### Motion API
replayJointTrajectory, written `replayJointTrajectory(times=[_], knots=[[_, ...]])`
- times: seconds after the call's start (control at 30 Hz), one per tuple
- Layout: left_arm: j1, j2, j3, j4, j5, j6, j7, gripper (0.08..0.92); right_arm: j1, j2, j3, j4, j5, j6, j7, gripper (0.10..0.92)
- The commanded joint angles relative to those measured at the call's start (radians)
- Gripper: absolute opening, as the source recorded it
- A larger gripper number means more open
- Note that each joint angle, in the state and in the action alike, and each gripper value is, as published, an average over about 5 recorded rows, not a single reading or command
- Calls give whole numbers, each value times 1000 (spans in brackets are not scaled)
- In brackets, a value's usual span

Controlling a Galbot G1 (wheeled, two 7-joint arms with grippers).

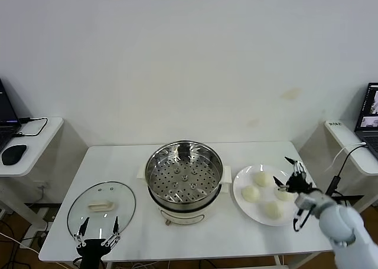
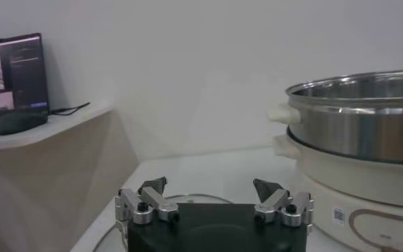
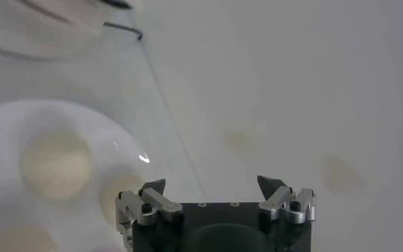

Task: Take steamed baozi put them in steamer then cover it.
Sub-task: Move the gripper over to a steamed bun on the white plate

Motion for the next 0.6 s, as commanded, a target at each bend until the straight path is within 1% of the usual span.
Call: replayJointTrajectory(times=[0.03, 0.17, 0.3, 0.47, 0.6], knots=[[-2, -4, -2, -3, 18, 17, -11, 823, 411, -172, -373, -208, 63, -46, -318, 823], [-3, -7, -10, -13, 18, 29, -14, 823, 591, -179, -582, -301, 134, -13, -427, 823], [4, -5, -16, -17, 18, 31, -15, 823, 729, -149, -743, -373, 196, 20, -504, 823], [8, -8, -20, -18, 19, 31, -17, 823, 807, -111, -855, -420, 187, 53, -561, 823], [3, -9, -26, -18, 19, 38, -21, 823, 828, -87, -910, -446, 165, 60, -560, 823]])
